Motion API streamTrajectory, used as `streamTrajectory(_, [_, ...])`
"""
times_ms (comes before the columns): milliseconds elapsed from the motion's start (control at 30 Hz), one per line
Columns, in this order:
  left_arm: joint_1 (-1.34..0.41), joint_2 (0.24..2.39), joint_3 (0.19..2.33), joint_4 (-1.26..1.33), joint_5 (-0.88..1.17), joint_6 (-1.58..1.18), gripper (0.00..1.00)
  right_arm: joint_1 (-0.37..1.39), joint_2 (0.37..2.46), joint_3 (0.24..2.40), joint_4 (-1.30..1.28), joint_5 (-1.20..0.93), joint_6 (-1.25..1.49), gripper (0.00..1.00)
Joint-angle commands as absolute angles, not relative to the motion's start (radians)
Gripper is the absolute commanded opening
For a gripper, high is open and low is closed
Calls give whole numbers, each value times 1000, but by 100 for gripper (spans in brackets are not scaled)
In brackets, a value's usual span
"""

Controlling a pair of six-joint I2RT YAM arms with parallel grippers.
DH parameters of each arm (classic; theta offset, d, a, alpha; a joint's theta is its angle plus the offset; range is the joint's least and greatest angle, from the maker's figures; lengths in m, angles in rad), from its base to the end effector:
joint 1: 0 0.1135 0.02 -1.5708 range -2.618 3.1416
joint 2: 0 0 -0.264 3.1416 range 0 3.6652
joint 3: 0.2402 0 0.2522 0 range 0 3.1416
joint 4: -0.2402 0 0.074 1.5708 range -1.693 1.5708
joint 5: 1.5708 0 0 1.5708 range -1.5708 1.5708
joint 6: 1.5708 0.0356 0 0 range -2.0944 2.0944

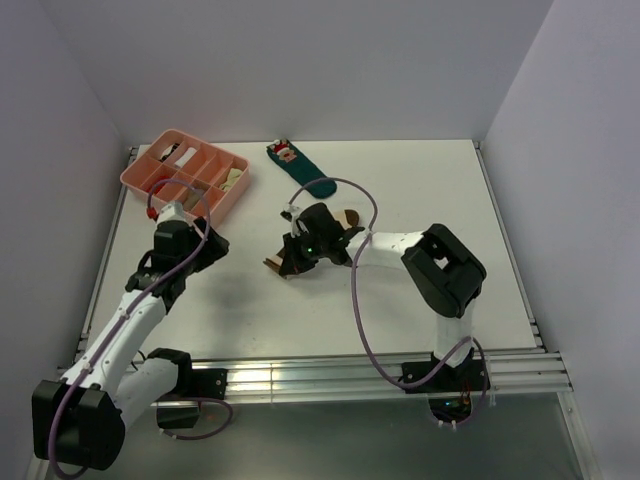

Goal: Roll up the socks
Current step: Roll the sock at the center of the board.

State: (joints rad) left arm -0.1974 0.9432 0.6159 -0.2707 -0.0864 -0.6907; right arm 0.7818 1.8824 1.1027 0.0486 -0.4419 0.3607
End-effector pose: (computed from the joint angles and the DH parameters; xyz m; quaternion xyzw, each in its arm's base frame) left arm 0.2033 -0.0375 0.2436 -0.2352 0.8515 -0.1662 0.4381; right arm 0.2706 0.2901 0.1643 -0.2736 0.8526 0.3834 0.2264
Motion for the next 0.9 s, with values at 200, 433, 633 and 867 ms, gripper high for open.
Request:
streamTrajectory(200, [-193, 824, 393, -54, 135, -885, 71, 718, 1953, 1075, 193, -664, 520, 0])
streamTrajectory(433, [-195, 871, 305, 46, 193, -919, 68, 678, 2045, 1051, 252, -713, 623, 0])
streamTrajectory(633, [-204, 971, 258, 161, 262, -959, 56, 640, 2101, 1026, 310, -752, 706, 0])
streamTrajectory(867, [-303, 1123, 264, 250, 226, -986, 55, 630, 2128, 1043, 305, -773, 730, 0])
